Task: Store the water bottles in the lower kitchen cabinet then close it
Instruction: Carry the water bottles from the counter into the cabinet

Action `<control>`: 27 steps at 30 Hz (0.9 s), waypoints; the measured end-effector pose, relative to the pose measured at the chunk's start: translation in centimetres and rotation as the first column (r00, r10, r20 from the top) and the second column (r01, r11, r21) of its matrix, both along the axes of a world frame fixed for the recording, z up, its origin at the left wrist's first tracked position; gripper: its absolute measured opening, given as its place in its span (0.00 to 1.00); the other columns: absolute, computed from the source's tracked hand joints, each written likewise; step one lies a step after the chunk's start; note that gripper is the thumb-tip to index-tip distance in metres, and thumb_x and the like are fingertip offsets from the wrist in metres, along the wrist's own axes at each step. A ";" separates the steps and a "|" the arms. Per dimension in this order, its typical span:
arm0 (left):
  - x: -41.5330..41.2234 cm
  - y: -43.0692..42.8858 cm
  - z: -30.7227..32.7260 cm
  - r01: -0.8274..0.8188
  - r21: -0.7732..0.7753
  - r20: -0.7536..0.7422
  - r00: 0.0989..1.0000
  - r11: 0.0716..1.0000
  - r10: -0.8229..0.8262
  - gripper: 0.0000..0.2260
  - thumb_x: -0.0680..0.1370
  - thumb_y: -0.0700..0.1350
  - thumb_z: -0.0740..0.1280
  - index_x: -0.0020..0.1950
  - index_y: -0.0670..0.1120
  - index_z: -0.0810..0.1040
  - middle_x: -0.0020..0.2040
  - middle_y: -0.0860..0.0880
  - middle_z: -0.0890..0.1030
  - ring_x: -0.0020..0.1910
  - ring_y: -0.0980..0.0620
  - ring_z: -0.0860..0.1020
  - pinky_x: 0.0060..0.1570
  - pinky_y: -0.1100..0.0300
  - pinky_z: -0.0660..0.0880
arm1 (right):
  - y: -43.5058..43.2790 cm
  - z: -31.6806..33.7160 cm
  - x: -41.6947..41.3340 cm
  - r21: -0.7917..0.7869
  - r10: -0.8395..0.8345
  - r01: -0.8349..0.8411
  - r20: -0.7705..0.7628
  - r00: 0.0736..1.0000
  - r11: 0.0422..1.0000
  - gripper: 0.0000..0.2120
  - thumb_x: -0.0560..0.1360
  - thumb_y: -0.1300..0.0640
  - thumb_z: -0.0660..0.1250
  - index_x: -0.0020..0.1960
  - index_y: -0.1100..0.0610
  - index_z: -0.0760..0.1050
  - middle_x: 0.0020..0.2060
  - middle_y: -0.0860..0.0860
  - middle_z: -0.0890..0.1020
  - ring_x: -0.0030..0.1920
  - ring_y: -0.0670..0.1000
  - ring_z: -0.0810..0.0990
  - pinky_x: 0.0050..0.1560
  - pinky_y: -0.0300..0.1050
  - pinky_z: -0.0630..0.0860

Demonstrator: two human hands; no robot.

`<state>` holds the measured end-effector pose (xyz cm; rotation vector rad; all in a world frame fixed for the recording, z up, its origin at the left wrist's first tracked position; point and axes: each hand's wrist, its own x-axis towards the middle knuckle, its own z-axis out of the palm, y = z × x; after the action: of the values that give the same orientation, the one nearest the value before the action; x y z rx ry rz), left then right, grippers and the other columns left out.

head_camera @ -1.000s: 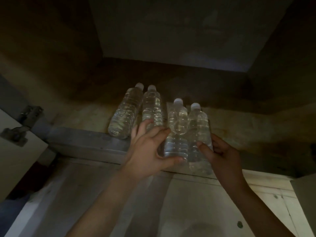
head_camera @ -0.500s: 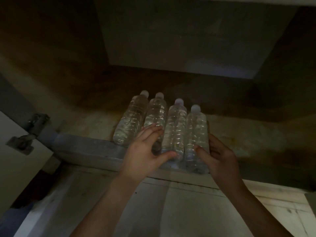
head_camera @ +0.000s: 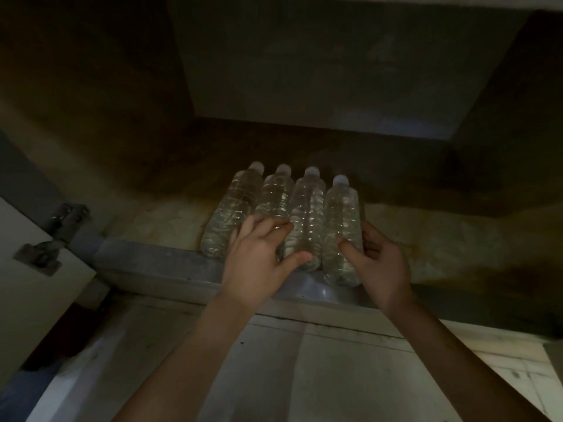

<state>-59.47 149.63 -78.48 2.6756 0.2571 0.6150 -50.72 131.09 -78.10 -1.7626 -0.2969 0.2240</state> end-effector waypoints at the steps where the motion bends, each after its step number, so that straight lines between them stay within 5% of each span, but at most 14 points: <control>1: 0.0 0.0 0.0 -0.006 0.006 -0.006 1.000 1.000 0.006 0.30 0.72 0.67 0.63 0.62 0.47 0.81 0.59 0.54 0.80 0.62 0.50 0.70 0.58 0.46 0.72 | 0.0 0.0 0.1 -0.005 0.003 -0.003 0.006 1.000 1.000 0.16 0.74 0.57 0.72 0.53 0.37 0.78 0.46 0.41 0.86 0.48 0.42 0.85 0.55 0.50 0.82; 8: -0.5 -0.4 -0.2 0.017 0.067 -0.032 0.999 0.998 -0.015 0.28 0.76 0.64 0.60 0.68 0.47 0.76 0.67 0.53 0.76 0.68 0.52 0.67 0.65 0.50 0.68 | -0.5 -0.1 -0.3 -0.103 0.033 -0.024 0.082 0.996 0.994 0.11 0.77 0.48 0.67 0.59 0.37 0.77 0.51 0.42 0.85 0.53 0.43 0.83 0.57 0.52 0.80; 12: -3.2 -1.8 -0.7 0.039 0.048 -0.068 0.997 0.998 -0.036 0.26 0.79 0.59 0.58 0.72 0.45 0.71 0.73 0.48 0.71 0.75 0.48 0.62 0.74 0.51 0.57 | -1.9 -0.2 -2.9 -0.365 0.134 -0.030 0.262 0.956 0.931 0.22 0.78 0.43 0.60 0.71 0.47 0.69 0.60 0.48 0.79 0.58 0.46 0.79 0.58 0.51 0.78; 18: -11.5 -5.6 0.4 0.007 -0.022 -0.168 0.986 1.000 -0.011 0.22 0.81 0.54 0.58 0.68 0.42 0.76 0.67 0.45 0.77 0.71 0.44 0.70 0.69 0.46 0.67 | -5.2 1.8 -11.0 -0.657 0.240 0.014 0.295 0.925 0.753 0.27 0.78 0.46 0.61 0.73 0.57 0.68 0.66 0.58 0.75 0.64 0.56 0.73 0.60 0.44 0.70; 23: -19.0 -8.3 9.0 0.010 -0.079 -0.372 0.927 0.997 -0.039 0.21 0.81 0.51 0.58 0.67 0.41 0.77 0.63 0.43 0.79 0.66 0.42 0.73 0.67 0.50 0.69 | -7.2 9.4 -16.4 -0.777 0.404 -0.081 0.232 0.885 0.624 0.25 0.78 0.48 0.58 0.68 0.63 0.73 0.61 0.61 0.79 0.60 0.61 0.77 0.61 0.54 0.75; 27: -23.0 -9.7 21.4 -0.004 -0.113 -0.452 0.891 0.994 -0.048 0.22 0.82 0.53 0.56 0.67 0.41 0.76 0.63 0.43 0.79 0.65 0.43 0.73 0.66 0.52 0.69 | -8.5 21.4 -19.4 -0.768 0.381 -0.129 0.159 0.911 0.627 0.24 0.78 0.49 0.58 0.68 0.62 0.73 0.59 0.60 0.80 0.58 0.61 0.77 0.60 0.54 0.75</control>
<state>-82.46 139.94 -57.05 2.6730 0.3735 -0.0478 -70.11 122.58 -56.75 -2.5946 -0.7847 0.3048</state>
